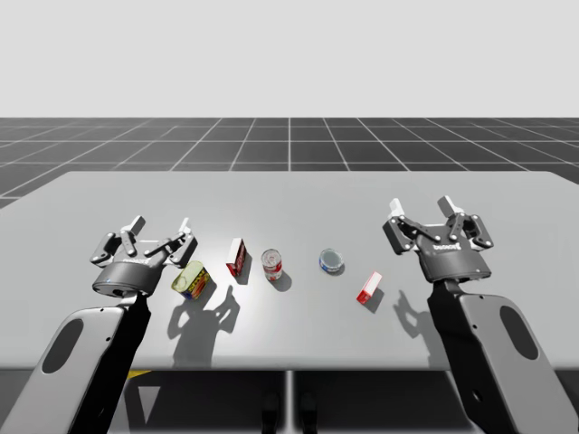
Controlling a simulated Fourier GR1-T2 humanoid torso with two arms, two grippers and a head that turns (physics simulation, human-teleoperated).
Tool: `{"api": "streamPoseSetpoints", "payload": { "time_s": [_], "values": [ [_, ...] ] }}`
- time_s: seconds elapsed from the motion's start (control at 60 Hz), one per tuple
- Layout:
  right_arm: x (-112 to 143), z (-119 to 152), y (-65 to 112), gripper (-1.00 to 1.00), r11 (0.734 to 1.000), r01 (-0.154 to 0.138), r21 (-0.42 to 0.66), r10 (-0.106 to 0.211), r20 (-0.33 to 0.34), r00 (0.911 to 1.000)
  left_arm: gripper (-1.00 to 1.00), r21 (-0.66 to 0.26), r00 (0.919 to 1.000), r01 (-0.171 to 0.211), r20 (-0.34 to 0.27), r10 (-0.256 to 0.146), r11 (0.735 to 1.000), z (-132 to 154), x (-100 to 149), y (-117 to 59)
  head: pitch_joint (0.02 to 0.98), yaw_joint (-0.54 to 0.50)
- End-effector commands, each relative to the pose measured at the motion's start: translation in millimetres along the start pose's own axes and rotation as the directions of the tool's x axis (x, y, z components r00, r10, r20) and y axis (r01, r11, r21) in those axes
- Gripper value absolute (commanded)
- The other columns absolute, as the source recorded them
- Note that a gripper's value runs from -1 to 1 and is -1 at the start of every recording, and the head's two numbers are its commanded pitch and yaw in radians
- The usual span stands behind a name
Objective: Lift the meat can off the table.
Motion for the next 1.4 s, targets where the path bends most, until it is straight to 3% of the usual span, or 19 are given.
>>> {"api": "streamPoseSetpoints", "payload": {
  "time_s": [0.017,0.083,0.15,0.217,0.267,0.683,0.883,1.1,1.15,1.233,1.283,1.367,1.4],
  "values": [
    [0.2,2.1,3.2,-1.00,1.000,0.018,-0.004,-0.018,0.023,0.9996,-1.00,0.000,1.0000,0.000,0.000,0.000,1.000,-0.1,0.0,0.3,0.084,-0.01],
    [1.0,3.4,5.7,-1.00,0.999,0.034,0.032,-0.034,0.023,0.9991,-1.00,0.000,1.0000,0.000,0.000,0.000,1.000,0.0,0.0,0.3,0.092,-0.01],
    [2.3,2.0,5.5,-1.00,1.000,0.025,0.019,-0.025,0.026,0.9994,-1.00,0.000,1.0000,-0.001,0.000,0.001,1.000,0.1,0.0,0.4,0.107,-0.01],
    [2.1,1.5,4.2,-1.00,0.998,0.045,0.051,-0.044,-0.008,0.9990,-1.00,0.001,1.0000,0.000,-0.001,0.000,1.000,0.2,0.0,0.5,0.132,-0.02],
    [1.7,1.3,4.1,-1.00,0.998,0.041,0.049,-0.041,-0.008,0.9991,-1.00,0.002,1.0000,0.000,-0.001,0.000,1.000,0.3,0.1,0.5,0.156,-0.02],
    [0.5,-0.1,4.8,-1.00,0.999,0.029,0.042,-0.028,-0.023,0.9993,-1.00,0.008,1.0000,0.009,-0.001,-0.009,1.000,1.2,0.8,2.1,0.514,0.03],
    [-0.5,-0.2,5.3,-1.00,0.999,0.025,0.032,-0.024,-0.042,0.9988,-1.00,0.011,0.9999,0.015,-0.006,-0.015,1.000,1.2,0.1,3.2,0.674,0.16],
    [-1.3,-0.1,6.6,-1.00,0.999,0.023,0.030,-0.022,-0.049,0.9986,-1.00,0.008,0.9998,0.017,-0.012,-0.017,1.000,0.6,-0.8,4.0,0.773,0.33],
    [-1.8,-0.3,6.7,-1.00,0.999,0.023,0.030,-0.021,-0.051,0.9985,-1.00,-0.004,0.9997,0.001,-0.023,-0.001,1.000,0.7,-0.6,4.2,0.786,0.36],
    [-2.1,-0.7,6.4,-1.00,0.999,0.024,0.028,-0.023,-0.053,0.9983,-1.00,-0.046,0.9965,-0.066,-0.055,0.063,0.997,1.9,1.7,3.9,0.808,0.40],
    [-2.3,-1.0,6.2,-1.00,0.999,0.026,0.026,-0.024,-0.054,0.9982,-1.00,-0.068,0.9952,-0.073,-0.069,0.069,0.995,3.7,3.6,4.1,0.812,0.40],
    [-2.9,-1.1,6.0,-1.00,0.999,0.028,0.019,-0.027,-0.058,0.9980,-1.00,-0.138,0.9905,-0.117,-0.088,0.106,0.983,18.2,13.6,5.3,0.813,0.41],
    [-2.6,-0.7,6.4,-1.00,0.999,0.028,0.018,-0.027,-0.058,0.9979,-1.00,-0.154,0.9906,-0.113,-0.094,0.099,0.982,22.4,16.3,6.2,0.814,0.41]
  ]
}}
